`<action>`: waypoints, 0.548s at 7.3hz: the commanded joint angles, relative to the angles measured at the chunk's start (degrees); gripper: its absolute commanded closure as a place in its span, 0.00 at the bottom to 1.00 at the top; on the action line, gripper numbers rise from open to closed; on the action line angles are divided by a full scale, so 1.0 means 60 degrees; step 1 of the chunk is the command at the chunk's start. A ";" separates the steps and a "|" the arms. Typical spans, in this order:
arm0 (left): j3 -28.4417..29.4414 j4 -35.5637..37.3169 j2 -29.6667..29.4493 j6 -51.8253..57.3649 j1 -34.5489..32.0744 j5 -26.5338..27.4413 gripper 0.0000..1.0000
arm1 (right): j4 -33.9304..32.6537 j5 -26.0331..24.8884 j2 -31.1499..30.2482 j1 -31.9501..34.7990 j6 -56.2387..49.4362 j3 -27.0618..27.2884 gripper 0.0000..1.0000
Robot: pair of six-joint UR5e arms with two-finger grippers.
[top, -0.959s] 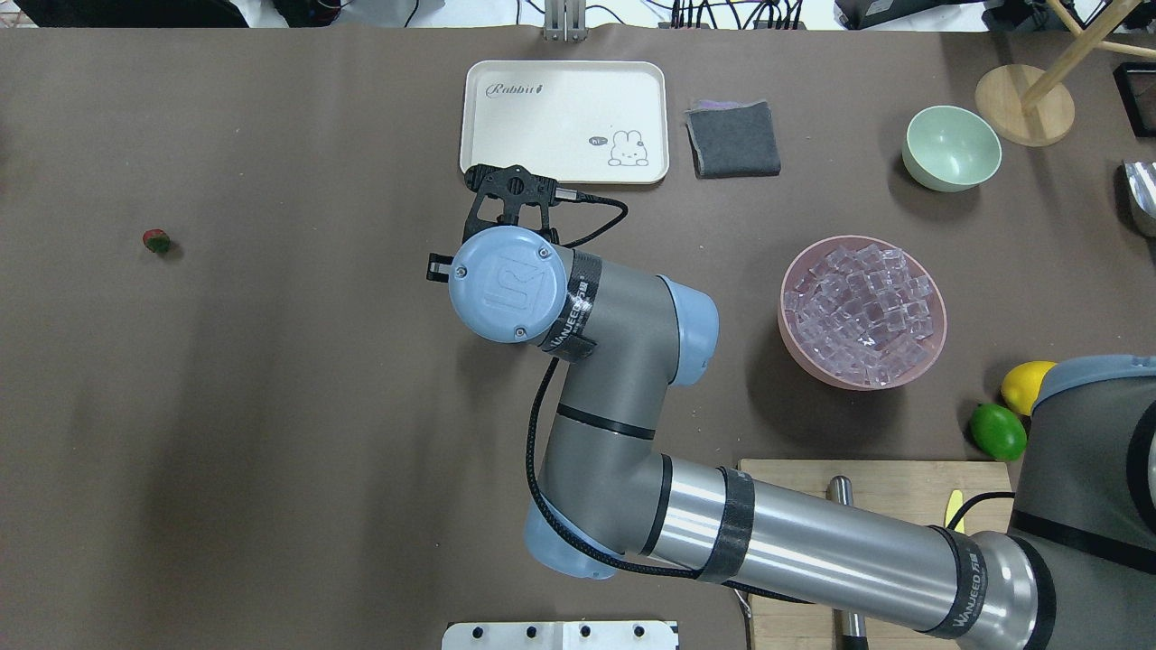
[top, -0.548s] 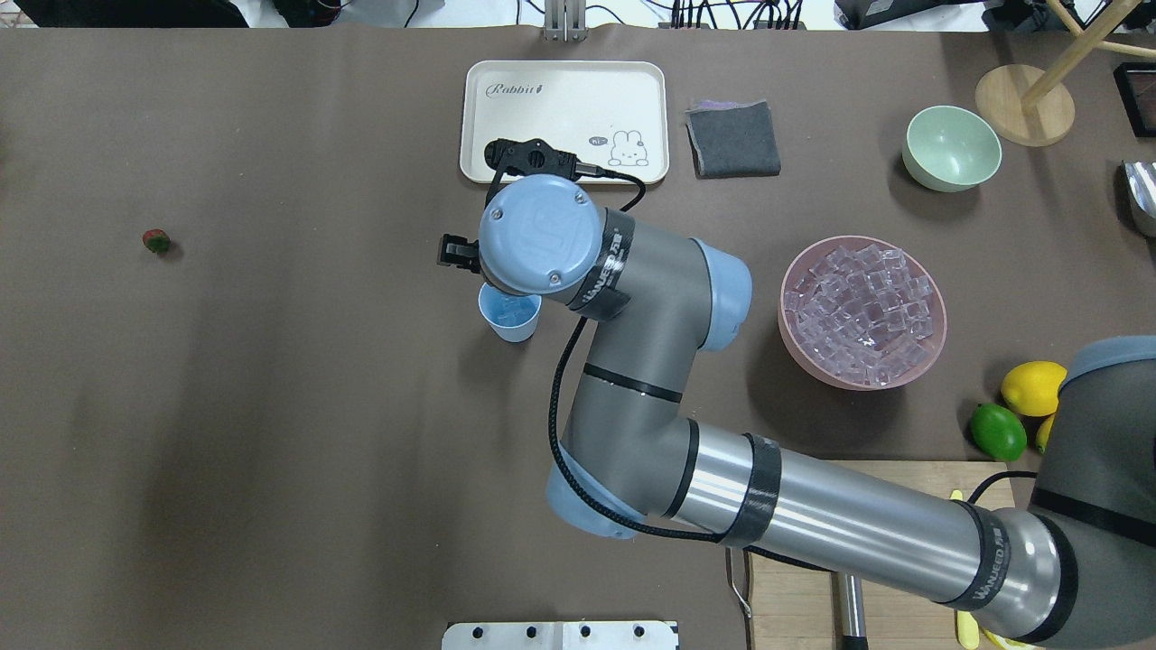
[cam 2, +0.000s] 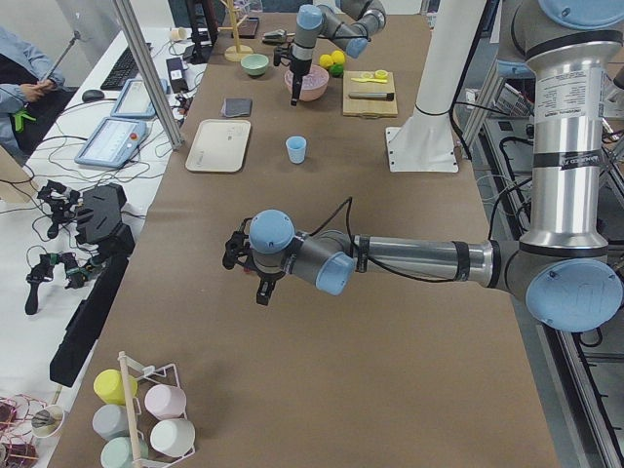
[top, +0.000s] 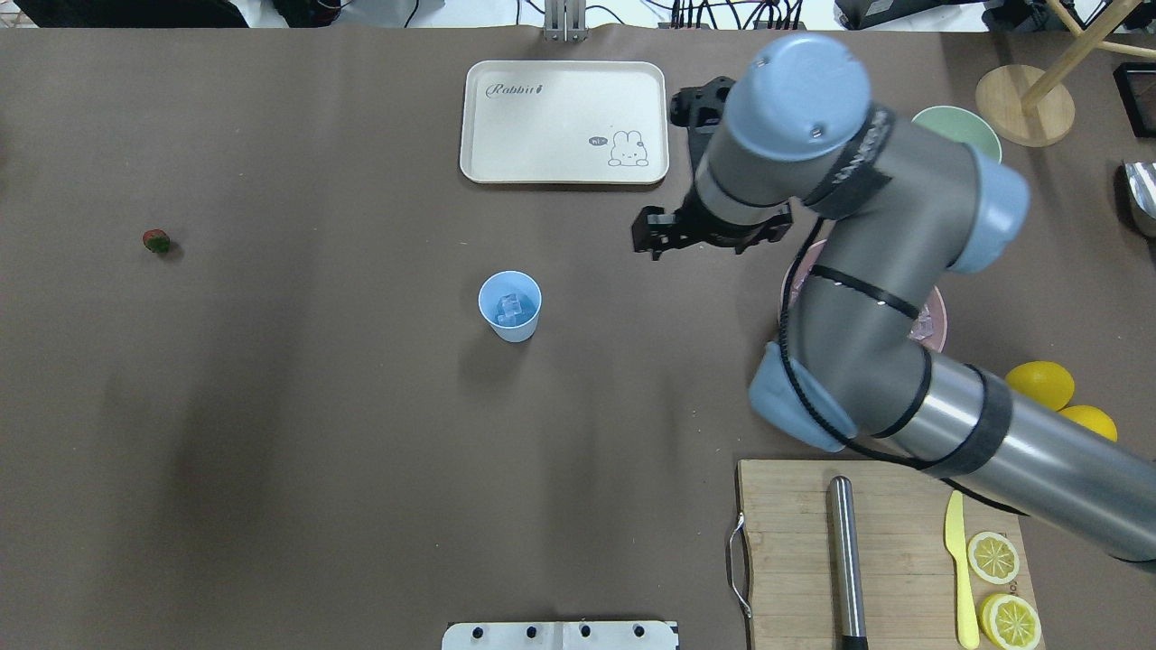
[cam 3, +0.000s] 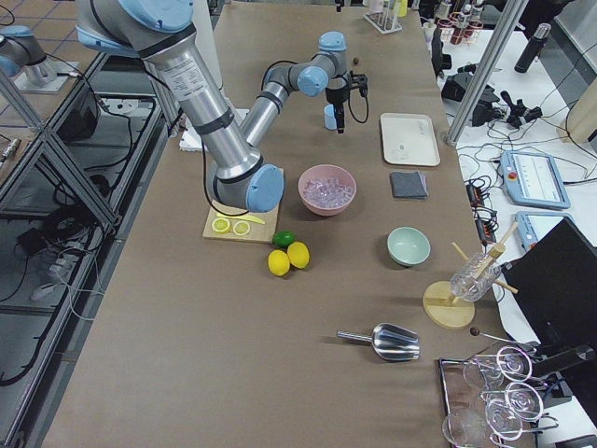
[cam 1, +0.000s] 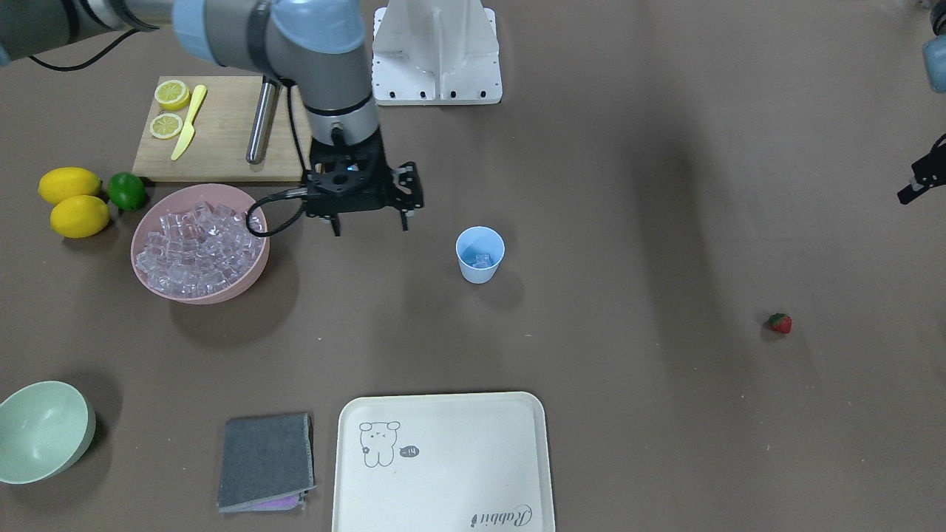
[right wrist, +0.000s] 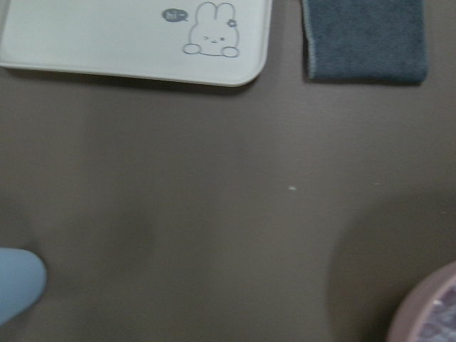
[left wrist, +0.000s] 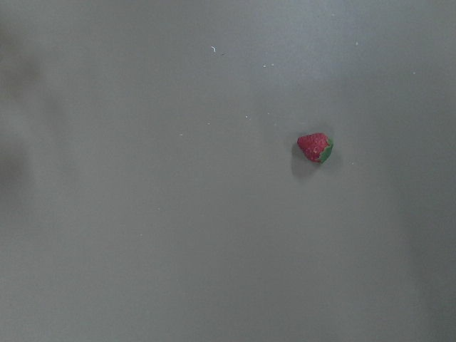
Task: Put ice and strawberries in cup
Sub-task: 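Withdraw the right arm to rest while the left arm reaches toward the strawberry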
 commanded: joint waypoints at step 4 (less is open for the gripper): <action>0.1068 -0.0026 -0.1835 -0.1850 0.1892 0.1438 0.02 | -0.0160 0.2560 -0.3718 0.4751 -0.7346 0.0374 0.00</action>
